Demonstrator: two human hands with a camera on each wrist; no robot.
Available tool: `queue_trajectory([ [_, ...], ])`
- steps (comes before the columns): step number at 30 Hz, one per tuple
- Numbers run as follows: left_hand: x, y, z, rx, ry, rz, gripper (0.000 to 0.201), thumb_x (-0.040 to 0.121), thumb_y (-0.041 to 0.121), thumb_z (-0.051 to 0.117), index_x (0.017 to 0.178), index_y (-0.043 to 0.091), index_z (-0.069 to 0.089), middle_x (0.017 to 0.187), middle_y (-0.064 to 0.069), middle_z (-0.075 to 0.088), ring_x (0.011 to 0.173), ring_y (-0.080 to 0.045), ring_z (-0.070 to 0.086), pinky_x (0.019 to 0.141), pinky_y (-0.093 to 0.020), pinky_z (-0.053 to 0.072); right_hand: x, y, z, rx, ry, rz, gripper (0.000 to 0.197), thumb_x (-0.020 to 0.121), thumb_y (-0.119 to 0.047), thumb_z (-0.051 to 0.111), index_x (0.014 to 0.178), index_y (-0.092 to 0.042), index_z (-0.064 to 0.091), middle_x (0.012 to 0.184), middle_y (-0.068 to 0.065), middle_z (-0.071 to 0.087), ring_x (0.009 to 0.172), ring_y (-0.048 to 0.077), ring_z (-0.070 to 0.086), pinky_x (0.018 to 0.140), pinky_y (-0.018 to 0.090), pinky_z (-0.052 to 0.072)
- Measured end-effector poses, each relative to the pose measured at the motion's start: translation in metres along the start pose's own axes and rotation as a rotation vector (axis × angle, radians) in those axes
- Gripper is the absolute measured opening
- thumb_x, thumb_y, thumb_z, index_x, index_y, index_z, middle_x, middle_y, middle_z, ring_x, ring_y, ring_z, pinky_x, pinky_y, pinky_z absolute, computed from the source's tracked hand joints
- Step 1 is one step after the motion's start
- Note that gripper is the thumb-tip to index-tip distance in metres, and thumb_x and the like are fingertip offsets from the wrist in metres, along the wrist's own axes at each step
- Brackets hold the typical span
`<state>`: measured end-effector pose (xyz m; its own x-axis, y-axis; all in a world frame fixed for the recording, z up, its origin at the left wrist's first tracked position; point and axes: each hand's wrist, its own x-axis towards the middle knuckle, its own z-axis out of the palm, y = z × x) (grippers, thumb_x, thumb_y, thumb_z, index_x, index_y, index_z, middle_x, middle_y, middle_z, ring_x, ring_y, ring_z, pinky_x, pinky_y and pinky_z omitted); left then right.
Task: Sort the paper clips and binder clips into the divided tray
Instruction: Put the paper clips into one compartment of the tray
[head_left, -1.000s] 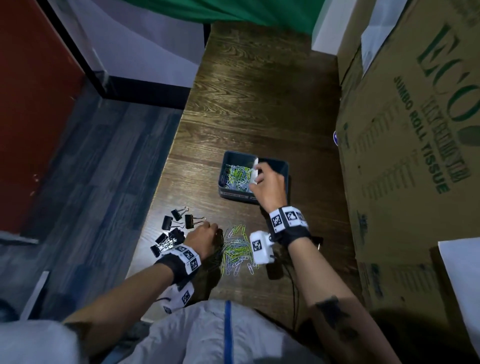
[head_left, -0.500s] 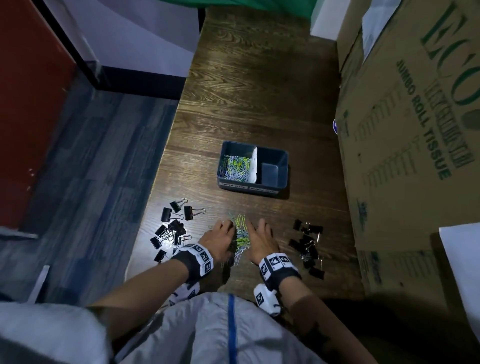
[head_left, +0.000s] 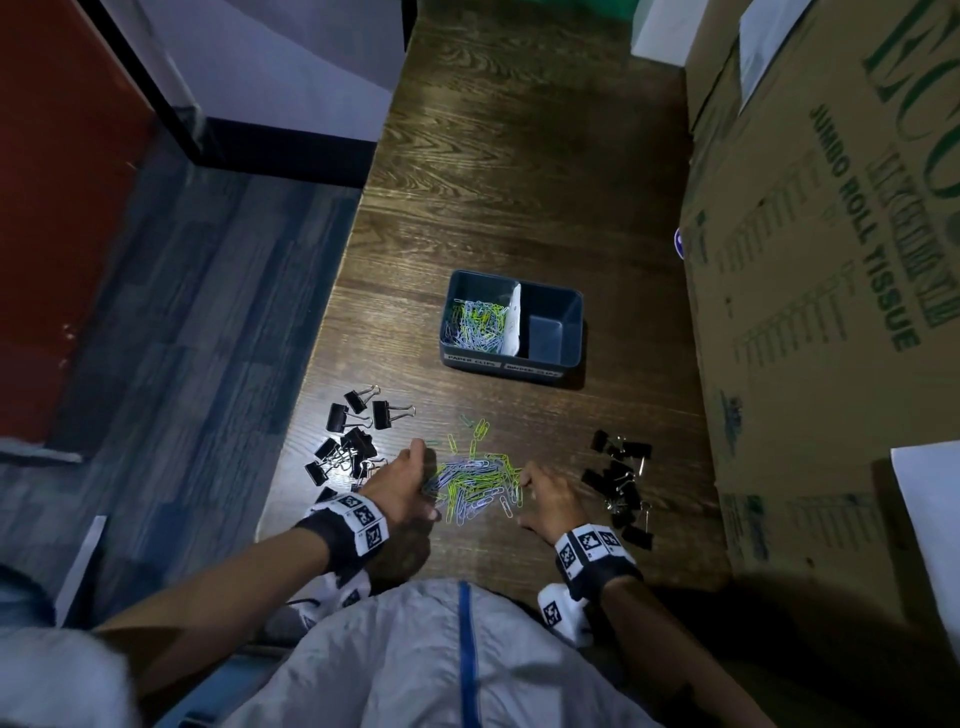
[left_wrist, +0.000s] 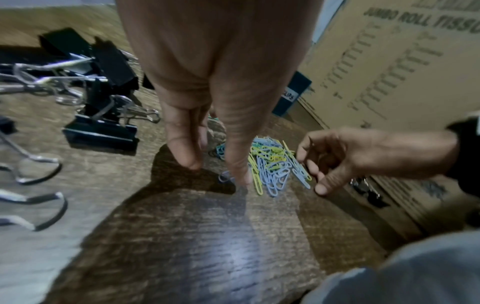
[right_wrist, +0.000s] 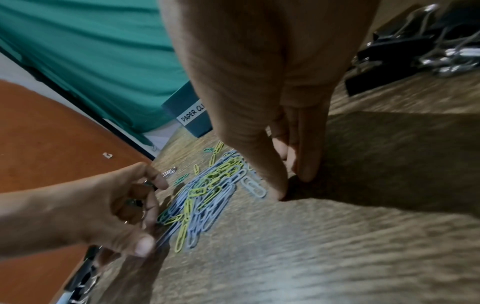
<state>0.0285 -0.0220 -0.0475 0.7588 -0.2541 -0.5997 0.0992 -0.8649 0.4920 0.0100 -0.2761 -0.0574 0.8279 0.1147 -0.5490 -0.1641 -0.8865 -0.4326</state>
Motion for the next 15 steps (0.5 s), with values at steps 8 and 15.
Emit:
queue_trajectory([
  [8, 0.019, 0.010, 0.004, 0.004, 0.040, -0.030, 0.044, 0.064, 0.003, 0.079, 0.096, 0.017, 0.052, 0.090, -0.003, 0.057, 0.080, -0.025, 0.057, 0.068, -0.028, 0.043, 0.019, -0.038, 0.015, 0.132, 0.047, 0.052, 0.033, 0.072, 0.001, 0.060, 0.091, -0.026, 0.063, 0.083, -0.009, 0.066, 0.080, 0.021, 0.066, 0.075, 0.034, 0.056],
  [15, 0.009, 0.006, -0.006, 0.172, 0.165, 0.067, 0.086, 0.059, 0.053, 0.084, 0.125, 0.024, 0.038, 0.112, 0.001, 0.041, 0.098, -0.018, 0.048, 0.070, -0.033, 0.042, 0.028, -0.031, -0.006, -0.056, 0.081, -0.018, 0.076, 0.072, -0.027, 0.083, 0.137, -0.033, 0.046, 0.135, 0.001, 0.041, 0.122, 0.026, 0.044, 0.100, 0.043, 0.046],
])
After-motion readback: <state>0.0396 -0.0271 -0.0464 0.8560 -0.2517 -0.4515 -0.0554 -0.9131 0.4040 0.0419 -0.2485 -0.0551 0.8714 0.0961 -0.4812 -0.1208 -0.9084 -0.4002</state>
